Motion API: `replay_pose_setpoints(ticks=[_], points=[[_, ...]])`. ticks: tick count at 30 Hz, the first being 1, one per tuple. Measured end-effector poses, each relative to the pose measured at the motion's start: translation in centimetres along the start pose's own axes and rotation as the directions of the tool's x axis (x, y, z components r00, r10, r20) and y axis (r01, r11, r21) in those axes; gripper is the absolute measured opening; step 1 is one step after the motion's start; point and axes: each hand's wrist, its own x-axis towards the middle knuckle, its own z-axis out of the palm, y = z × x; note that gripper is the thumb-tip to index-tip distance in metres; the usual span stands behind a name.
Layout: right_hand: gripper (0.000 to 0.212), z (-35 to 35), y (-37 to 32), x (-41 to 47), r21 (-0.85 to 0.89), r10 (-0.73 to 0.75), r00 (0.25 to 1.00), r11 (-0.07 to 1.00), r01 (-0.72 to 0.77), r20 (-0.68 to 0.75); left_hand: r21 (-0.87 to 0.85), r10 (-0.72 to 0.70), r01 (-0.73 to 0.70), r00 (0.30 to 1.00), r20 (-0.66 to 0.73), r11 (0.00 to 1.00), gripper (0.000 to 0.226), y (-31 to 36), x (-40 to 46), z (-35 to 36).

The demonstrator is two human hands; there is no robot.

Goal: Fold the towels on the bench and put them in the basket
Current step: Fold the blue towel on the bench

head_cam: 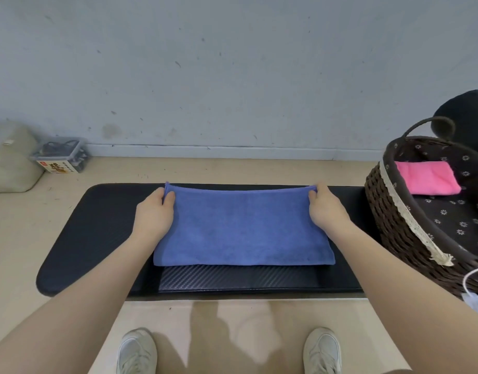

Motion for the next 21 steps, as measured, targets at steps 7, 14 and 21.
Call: replay_pose_setpoints(ticks=[7, 14, 21], points=[[0.029, 0.6, 0.2, 0.6, -0.166, 0.068, 0.994, 0.983, -0.082, -0.084, 0.218, 0.042, -0.044, 0.999, 0.013, 0.975, 0.036, 0.5, 0.8, 0.6], [0.039, -0.7, 1.2, -0.6, 0.146, 0.024, 0.998, 0.989, -0.015, -0.061, 0.07, -0.012, 0.016, 0.998, -0.058, 0.997, 0.024, 0.8, -0.7, -0.1], [0.028, -2.2, 3.2, -6.0, 0.283, 0.1, 0.995, 0.955, -0.092, -0.014, -0.079, -0.108, 0.105, 0.994, -0.033, 0.991, 0.021, -0.8, -5.4, -2.3]])
